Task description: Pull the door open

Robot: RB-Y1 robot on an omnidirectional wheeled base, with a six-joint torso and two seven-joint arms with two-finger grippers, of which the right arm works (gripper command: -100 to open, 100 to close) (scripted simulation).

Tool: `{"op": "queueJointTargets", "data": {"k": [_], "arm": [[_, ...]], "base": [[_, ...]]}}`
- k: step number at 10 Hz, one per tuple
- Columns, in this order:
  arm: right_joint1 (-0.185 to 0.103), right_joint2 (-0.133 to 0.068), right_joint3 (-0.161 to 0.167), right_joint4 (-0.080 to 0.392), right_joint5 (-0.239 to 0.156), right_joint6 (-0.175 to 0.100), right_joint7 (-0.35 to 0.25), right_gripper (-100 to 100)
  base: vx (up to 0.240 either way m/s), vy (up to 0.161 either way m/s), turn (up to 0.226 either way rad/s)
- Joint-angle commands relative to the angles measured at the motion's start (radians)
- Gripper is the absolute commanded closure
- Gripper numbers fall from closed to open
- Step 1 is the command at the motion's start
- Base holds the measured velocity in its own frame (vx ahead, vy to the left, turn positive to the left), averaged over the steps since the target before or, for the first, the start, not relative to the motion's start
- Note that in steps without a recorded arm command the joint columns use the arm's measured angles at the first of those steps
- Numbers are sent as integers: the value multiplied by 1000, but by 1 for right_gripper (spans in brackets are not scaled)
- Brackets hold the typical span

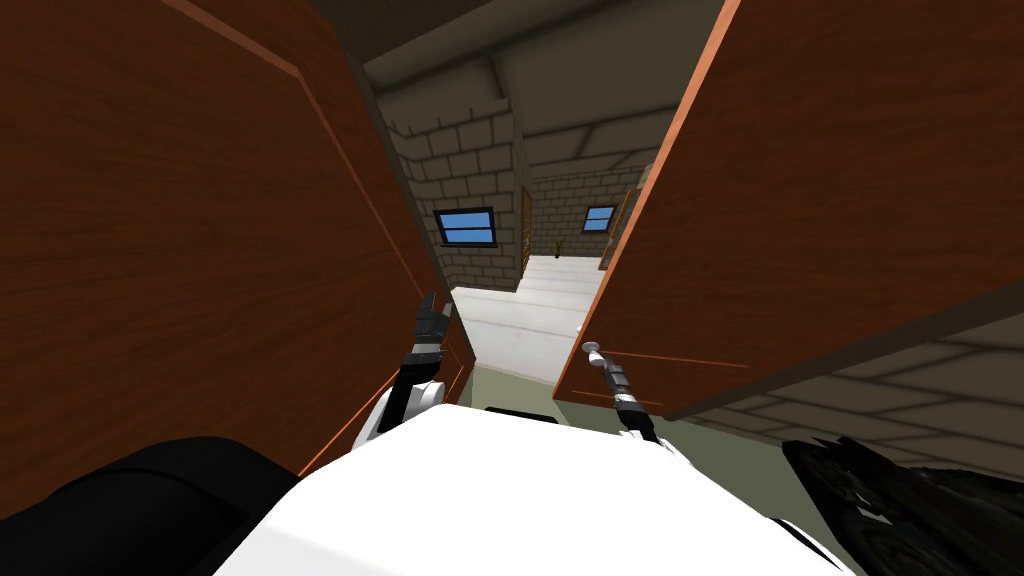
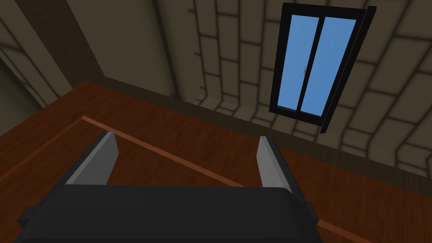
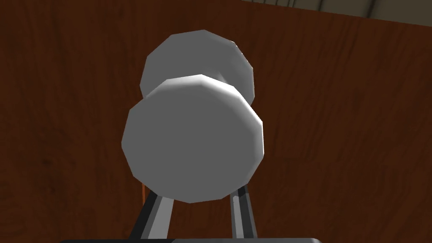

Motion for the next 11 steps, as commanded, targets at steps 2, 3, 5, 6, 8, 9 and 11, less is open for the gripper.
{"op": "queueJointTargets", "data": {"k": [2,3,5,6,8,9,11], "arm": [[-16,25,16,4,-22,5,-74,100],[-16,25,16,4,-22,5,-91,100],[-15,28,18,2,-36,13,-133,100],[-15,28,18,-3,-36,13,-133,100],[-15,31,20,-9,-50,20,-175,100],[-14,34,22,-15,-64,28,-216,100],[-13,37,24,-22,-78,35,-258,100]], "base": [[-54,-29,104],[-52,-26,41],[-40,-26,56],[-11,-8,-2],[-27,-6,40],[-36,-23,57],[-62,-40,101]]}}
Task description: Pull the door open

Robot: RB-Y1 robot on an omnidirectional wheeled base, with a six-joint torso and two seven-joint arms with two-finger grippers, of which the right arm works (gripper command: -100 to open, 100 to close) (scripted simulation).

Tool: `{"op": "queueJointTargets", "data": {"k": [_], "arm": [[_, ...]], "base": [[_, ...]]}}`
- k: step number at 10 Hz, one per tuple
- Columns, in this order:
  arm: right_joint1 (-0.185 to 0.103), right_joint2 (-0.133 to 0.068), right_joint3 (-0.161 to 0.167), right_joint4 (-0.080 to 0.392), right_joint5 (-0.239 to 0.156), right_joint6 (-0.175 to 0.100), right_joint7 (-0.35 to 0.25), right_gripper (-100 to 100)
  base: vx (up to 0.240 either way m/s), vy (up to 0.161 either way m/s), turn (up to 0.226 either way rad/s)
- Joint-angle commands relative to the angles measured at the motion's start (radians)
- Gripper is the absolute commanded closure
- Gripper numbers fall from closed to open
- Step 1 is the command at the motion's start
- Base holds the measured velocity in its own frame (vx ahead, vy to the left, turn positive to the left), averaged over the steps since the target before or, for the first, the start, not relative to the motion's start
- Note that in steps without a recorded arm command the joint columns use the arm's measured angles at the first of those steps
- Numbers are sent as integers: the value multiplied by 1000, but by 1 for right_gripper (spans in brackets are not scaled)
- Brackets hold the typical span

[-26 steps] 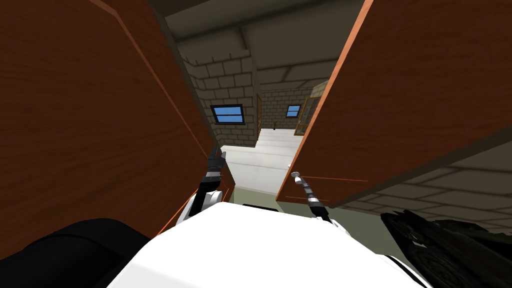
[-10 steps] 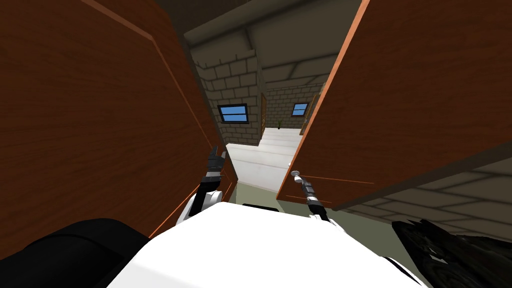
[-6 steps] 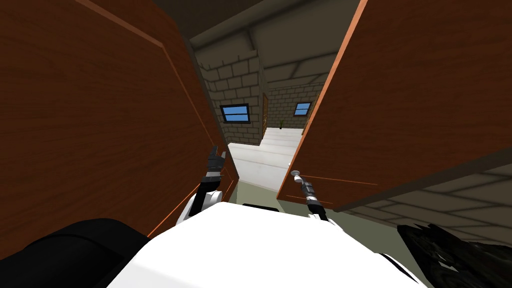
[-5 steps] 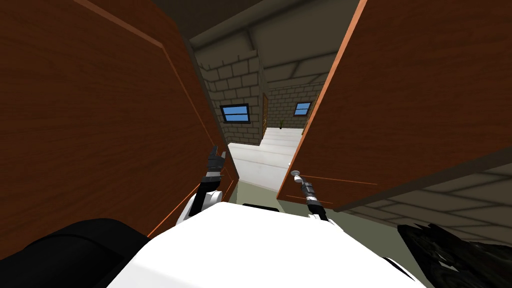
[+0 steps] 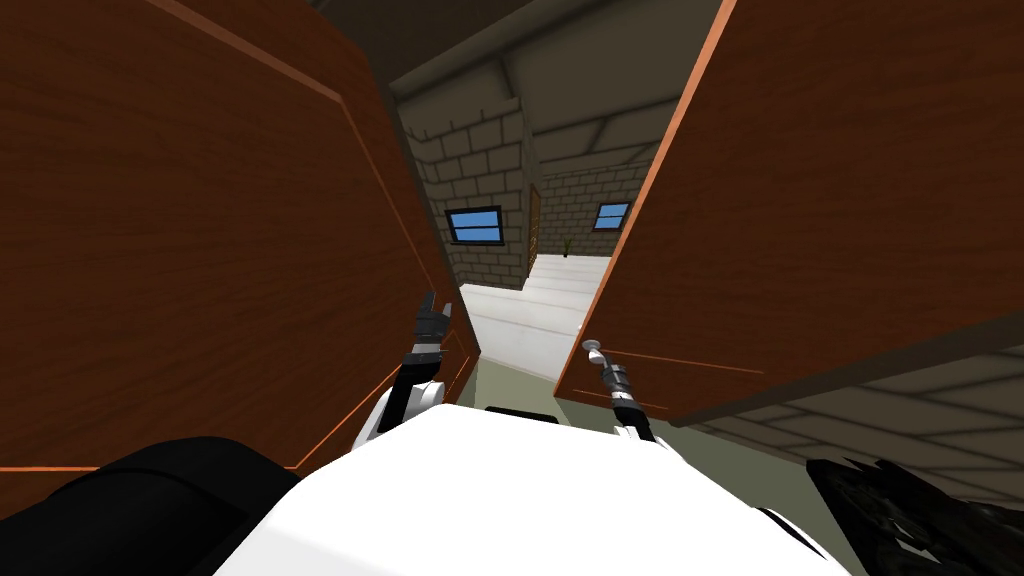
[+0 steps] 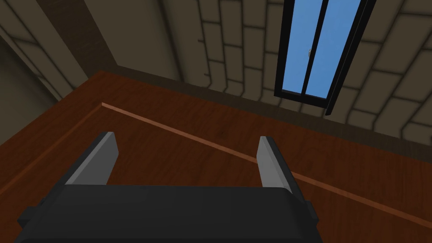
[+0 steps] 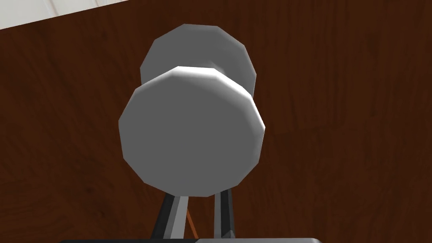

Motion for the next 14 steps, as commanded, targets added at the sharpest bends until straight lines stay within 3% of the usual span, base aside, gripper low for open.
{"op": "queueJointTargets", "data": {"k": [1,3,6,7,10,11,14], "arm": [[7,16,12,-39,4,4,-13,100],[7,16,12,3,4,4,-13,100],[7,16,12,-39,4,4,-13,100],[8,19,14,-46,-9,11,-54,100],[8,22,16,-52,-23,19,-96,100],[20,10,9,-44,-38,38,-126,-100],[14,18,16,-48,-59,47,-200,-100]], "base": [[-22,-5,-6],[5,10,-3],[-5,1,-16],[-23,-15,58],[-40,-28,79],[-49,-29,20],[-57,-17,5]]}}
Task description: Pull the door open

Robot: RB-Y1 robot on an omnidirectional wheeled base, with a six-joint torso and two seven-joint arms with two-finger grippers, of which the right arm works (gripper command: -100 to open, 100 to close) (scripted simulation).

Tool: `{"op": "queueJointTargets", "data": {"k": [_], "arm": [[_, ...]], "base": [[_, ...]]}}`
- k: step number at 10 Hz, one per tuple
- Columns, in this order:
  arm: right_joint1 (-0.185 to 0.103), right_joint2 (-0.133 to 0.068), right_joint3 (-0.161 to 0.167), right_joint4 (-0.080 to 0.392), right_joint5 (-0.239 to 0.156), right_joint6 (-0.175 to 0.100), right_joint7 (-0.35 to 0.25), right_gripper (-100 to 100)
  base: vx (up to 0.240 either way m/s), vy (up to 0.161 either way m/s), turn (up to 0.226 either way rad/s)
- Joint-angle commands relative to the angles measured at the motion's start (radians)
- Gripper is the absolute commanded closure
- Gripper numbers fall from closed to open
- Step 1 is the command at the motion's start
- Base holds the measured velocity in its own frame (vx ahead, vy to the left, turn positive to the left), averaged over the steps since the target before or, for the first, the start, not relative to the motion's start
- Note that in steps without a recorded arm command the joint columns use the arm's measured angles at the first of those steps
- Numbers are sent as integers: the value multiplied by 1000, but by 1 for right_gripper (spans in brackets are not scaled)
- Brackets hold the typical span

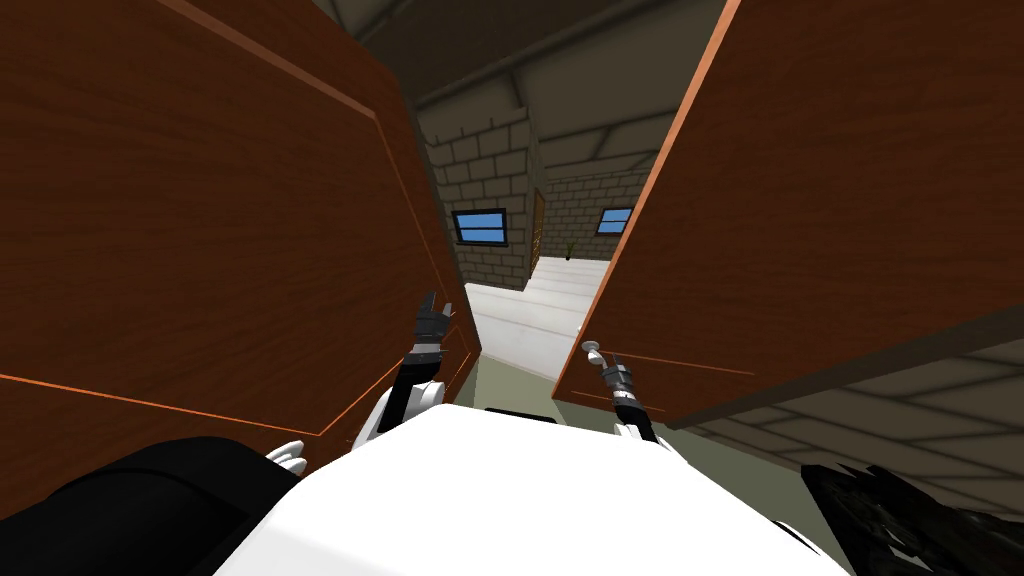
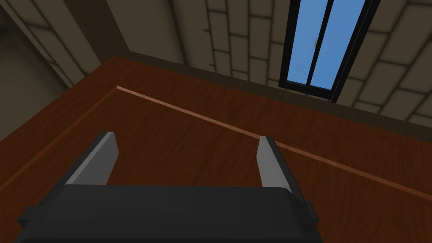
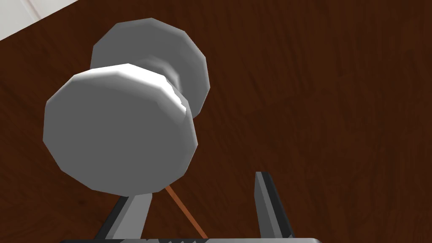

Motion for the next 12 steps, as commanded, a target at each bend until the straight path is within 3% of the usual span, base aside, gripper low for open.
{"op": "queueJointTargets", "data": {"k": [1,2,4,12], "arm": [[-18,28,22,25,-5,-4,-50,-100],[-21,31,26,23,-15,0,-82,-100],[-21,31,26,29,-15,0,-89,-100],[-41,58,54,8,-89,31,-310,-100]], "base": [[-92,-24,36],[-101,3,99],[-43,28,32],[-60,-14,35]]}}
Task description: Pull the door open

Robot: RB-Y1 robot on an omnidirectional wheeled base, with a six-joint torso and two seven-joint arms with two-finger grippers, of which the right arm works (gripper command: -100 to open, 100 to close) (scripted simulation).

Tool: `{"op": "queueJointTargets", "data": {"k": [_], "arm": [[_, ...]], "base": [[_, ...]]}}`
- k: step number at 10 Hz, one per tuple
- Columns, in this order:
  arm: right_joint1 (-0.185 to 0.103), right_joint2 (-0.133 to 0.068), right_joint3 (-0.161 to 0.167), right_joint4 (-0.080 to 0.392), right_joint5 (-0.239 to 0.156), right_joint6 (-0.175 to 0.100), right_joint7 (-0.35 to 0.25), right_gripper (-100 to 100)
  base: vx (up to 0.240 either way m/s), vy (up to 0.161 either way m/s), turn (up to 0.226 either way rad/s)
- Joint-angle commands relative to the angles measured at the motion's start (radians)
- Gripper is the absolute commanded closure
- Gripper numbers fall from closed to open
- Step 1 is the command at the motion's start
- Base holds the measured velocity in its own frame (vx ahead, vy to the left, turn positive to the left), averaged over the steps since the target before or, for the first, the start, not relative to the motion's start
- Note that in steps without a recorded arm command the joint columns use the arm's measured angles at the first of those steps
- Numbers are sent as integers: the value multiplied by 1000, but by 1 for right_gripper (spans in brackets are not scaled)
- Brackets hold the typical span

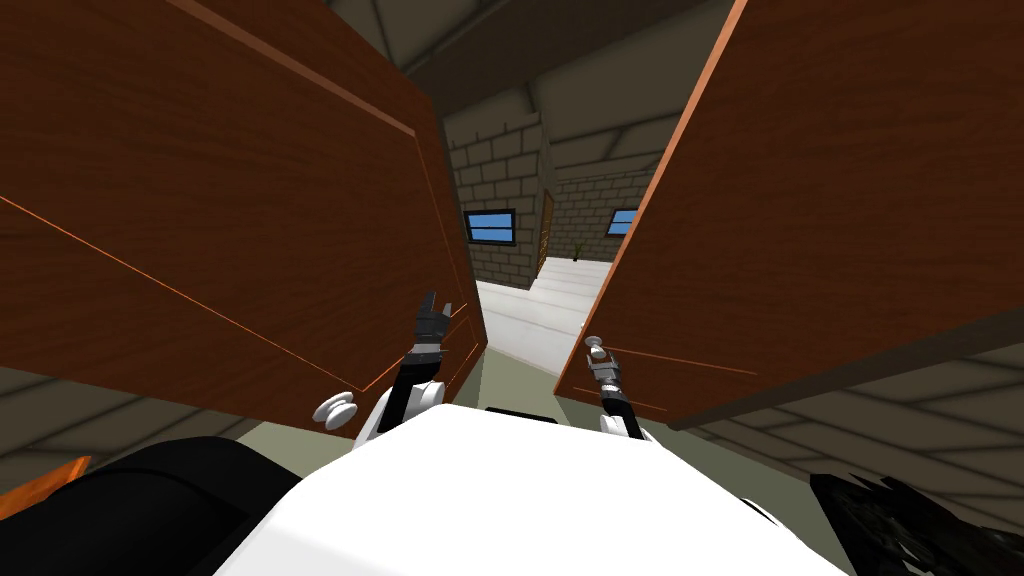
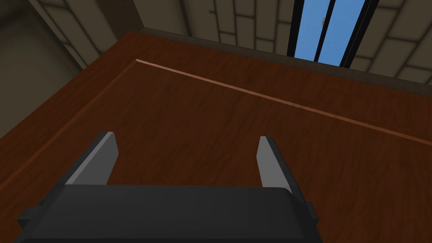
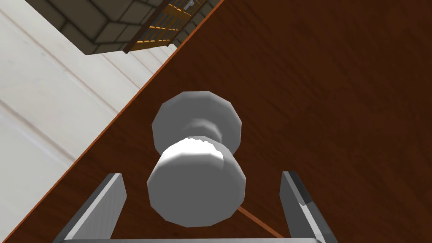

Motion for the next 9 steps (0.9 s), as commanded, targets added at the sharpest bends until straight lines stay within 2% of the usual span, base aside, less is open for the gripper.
{"op": "queueJointTargets", "data": {"k": [1,2,3,8,9], "arm": [[-4,3,3,1,-8,3,-37,-100],[-7,8,8,-2,-22,9,-73,-100],[-7,8,8,-2,-22,9,-78,-100],[-22,27,28,-13,-76,32,-224,-100],[-22,27,28,-13,-76,32,-242,-100]], "base": [[-59,-12,17],[-58,-17,34],[-49,-16,23],[-67,-25,39],[-64,-25,17]]}}
